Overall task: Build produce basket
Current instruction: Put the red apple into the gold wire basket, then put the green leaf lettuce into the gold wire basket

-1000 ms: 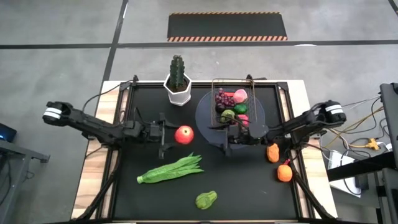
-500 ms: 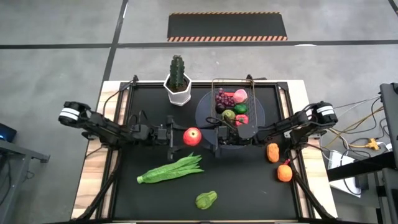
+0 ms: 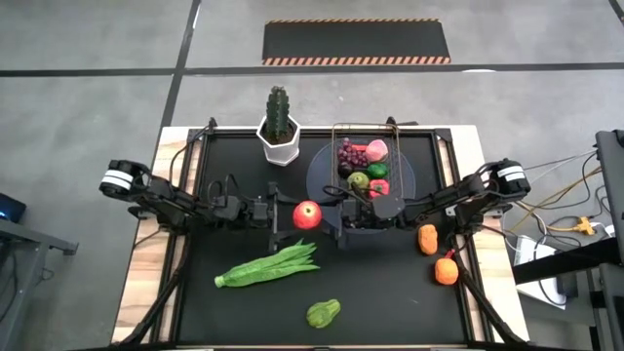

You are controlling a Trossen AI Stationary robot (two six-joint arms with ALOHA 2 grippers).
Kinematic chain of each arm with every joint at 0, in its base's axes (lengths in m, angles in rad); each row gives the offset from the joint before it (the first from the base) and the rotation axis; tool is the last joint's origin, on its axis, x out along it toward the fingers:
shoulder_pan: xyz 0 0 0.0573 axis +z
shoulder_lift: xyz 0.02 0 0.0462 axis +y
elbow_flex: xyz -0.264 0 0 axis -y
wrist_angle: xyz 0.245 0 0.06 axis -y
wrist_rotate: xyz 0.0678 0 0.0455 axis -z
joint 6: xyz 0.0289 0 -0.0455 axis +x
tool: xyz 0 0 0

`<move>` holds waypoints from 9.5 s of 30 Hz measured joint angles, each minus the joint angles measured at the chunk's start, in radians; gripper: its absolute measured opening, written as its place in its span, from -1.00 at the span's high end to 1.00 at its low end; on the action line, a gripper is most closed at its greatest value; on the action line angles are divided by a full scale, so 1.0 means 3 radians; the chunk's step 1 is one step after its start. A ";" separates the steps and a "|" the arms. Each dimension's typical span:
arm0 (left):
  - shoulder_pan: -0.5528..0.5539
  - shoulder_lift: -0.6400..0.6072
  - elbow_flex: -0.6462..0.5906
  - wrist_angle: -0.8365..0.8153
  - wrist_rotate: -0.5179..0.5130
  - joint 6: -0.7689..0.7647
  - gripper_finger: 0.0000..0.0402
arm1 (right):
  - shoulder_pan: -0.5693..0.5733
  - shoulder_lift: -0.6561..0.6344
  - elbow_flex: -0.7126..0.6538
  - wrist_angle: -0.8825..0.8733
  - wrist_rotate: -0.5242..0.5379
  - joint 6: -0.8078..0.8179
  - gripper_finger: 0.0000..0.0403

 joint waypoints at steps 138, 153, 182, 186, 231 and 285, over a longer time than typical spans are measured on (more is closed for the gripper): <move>-0.1256 -0.0077 0.1823 -0.6443 0.0129 -0.2480 -0.70 | 0.0671 -0.1015 0.1260 -0.5070 0.1011 0.1378 -0.62; -0.1514 -0.0076 0.1401 -0.6422 0.0101 -0.3081 -0.70 | 0.0671 -0.1015 0.0940 -0.4841 0.1003 0.1507 -0.62; -0.1513 -0.0083 0.1159 -0.6393 -0.0097 -0.3418 0.25 | 0.0671 -0.1015 0.0883 -0.4806 0.1011 0.1485 -0.62; -0.1513 -0.0144 0.1214 -0.6407 -0.0268 -0.3381 0.46 | 0.0671 -0.1015 0.0793 -0.4658 0.1010 0.1427 -0.62; -0.0544 0.0169 0.0528 -0.0121 -0.0824 0.0511 0.55 | 0.0584 -0.0748 0.0015 -0.0368 0.0347 -0.0534 -0.72; -0.0389 -0.0262 0.0484 -0.0819 -0.1044 0.0510 -0.45 | 0.0330 -0.1268 -0.0043 -0.1071 0.1984 -0.0850 0.84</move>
